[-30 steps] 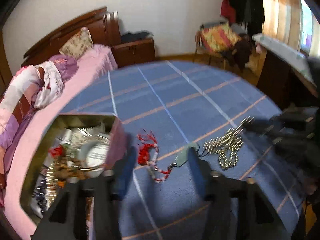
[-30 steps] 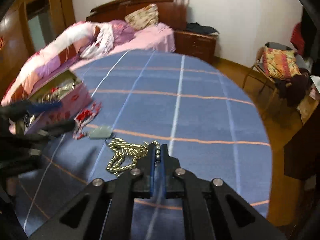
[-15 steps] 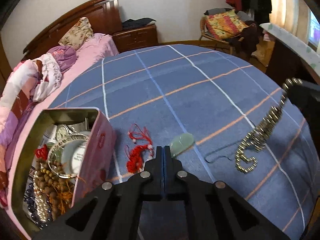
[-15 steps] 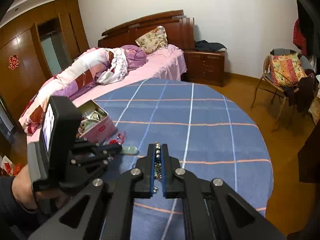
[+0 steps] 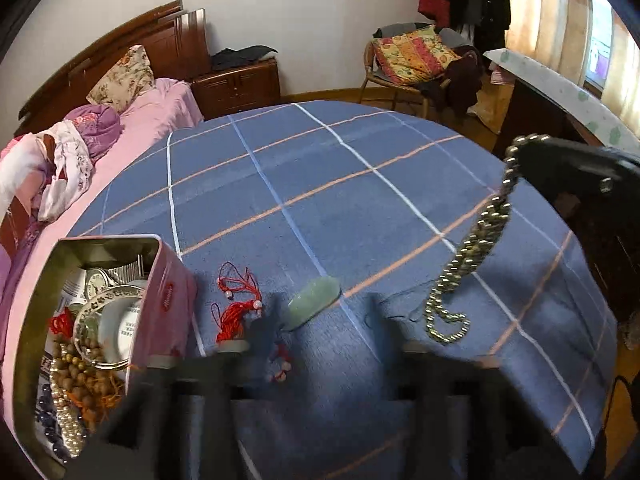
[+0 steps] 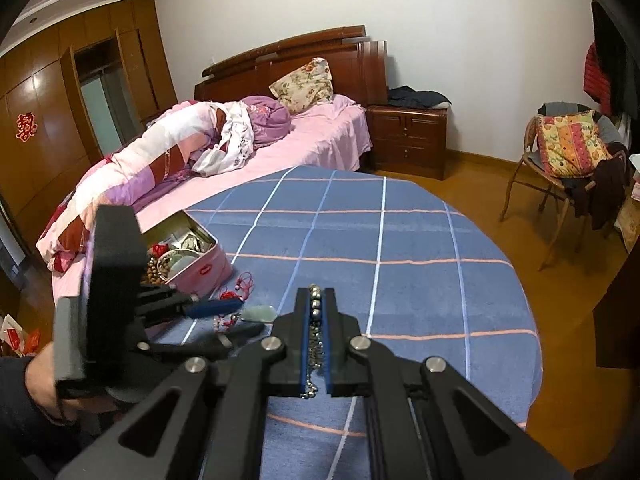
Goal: Organize jewelry
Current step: 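Lower the chain and jade pendant into the tin and open both tools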
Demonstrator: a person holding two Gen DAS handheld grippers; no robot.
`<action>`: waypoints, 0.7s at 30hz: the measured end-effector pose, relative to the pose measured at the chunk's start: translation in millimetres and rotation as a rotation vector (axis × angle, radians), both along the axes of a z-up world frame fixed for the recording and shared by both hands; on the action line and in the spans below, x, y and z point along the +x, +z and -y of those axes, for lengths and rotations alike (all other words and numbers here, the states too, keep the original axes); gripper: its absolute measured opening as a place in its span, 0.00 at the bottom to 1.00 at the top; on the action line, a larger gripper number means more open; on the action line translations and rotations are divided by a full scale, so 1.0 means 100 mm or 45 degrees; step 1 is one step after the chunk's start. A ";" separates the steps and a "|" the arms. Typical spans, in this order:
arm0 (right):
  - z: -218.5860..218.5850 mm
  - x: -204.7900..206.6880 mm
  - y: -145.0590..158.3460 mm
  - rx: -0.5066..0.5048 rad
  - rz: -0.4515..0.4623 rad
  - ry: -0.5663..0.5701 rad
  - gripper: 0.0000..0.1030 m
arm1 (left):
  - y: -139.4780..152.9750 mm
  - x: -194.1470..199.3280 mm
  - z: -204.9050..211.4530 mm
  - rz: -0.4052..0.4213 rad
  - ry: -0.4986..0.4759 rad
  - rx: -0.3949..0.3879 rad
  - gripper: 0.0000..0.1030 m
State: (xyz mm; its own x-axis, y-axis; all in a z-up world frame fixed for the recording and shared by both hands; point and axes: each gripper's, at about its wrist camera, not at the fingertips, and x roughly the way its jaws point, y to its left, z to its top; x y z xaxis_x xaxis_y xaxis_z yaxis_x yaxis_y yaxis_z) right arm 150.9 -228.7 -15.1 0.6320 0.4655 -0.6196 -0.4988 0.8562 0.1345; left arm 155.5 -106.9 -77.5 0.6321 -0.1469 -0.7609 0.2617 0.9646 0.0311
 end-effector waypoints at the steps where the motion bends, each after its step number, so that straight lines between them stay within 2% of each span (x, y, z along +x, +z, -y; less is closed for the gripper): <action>1: 0.01 0.00 -0.01 -0.001 0.000 -0.002 0.07 | -0.02 0.01 0.02 0.004 -0.004 0.016 0.60; 4: 0.02 0.01 -0.02 0.000 -0.003 0.000 0.07 | -0.05 0.06 0.02 -0.005 -0.025 0.002 0.60; 6: 0.02 0.01 -0.03 0.011 -0.008 0.000 0.07 | -0.10 0.11 0.01 -0.025 -0.008 0.027 0.59; 9: 0.02 0.01 -0.04 0.022 -0.011 0.000 0.07 | -0.10 0.13 -0.03 -0.004 0.005 0.051 0.32; 10: 0.02 0.01 -0.03 0.025 -0.009 0.001 0.07 | -0.10 0.13 -0.04 -0.025 -0.004 0.043 0.15; 11: 0.02 0.01 -0.01 0.028 -0.007 0.003 0.07 | -0.09 0.13 -0.07 -0.046 -0.012 0.001 0.15; 15: -0.01 -0.01 0.07 0.035 0.012 0.008 0.07 | -0.06 0.07 -0.14 -0.059 -0.005 -0.050 0.14; 18: -0.09 -0.06 0.18 0.029 0.038 0.029 0.07 | 0.17 -0.09 -0.20 0.009 -0.007 -0.098 0.14; 21: -0.20 -0.11 0.33 0.032 0.068 0.071 0.07 | 0.54 -0.27 -0.33 0.109 0.009 -0.145 0.14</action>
